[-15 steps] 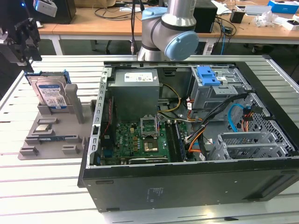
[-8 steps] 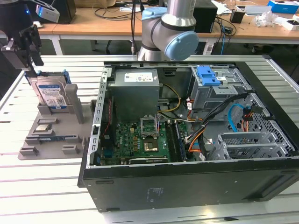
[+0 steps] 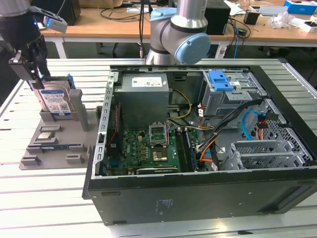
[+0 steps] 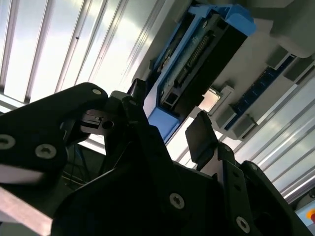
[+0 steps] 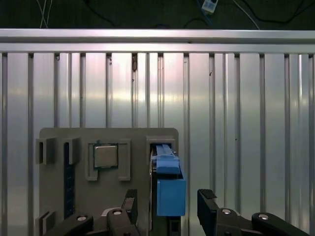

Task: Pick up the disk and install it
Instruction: 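Pick up the disk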

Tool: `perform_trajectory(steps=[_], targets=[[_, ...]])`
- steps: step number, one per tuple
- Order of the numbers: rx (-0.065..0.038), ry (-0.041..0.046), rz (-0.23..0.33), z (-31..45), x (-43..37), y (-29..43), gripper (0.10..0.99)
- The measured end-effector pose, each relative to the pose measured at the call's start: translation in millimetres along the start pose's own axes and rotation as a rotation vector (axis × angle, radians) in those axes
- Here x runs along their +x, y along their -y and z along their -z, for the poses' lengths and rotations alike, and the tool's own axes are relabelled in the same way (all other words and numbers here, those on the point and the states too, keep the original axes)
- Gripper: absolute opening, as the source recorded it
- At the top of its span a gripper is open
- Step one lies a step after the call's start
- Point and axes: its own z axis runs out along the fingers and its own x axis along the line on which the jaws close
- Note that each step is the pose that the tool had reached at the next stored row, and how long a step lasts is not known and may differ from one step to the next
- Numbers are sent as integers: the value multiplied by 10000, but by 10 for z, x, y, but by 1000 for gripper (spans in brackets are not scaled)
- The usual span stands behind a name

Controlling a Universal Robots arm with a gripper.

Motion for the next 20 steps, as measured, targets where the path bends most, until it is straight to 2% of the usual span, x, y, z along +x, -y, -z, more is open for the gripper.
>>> perform_trajectory(steps=[7, 10, 20], targets=[[-1, -10, 114, -202, -8, 34, 600], [1, -10, 137, -250, -28, 47, 600], [0, -10, 144, -267, -35, 53, 600]])
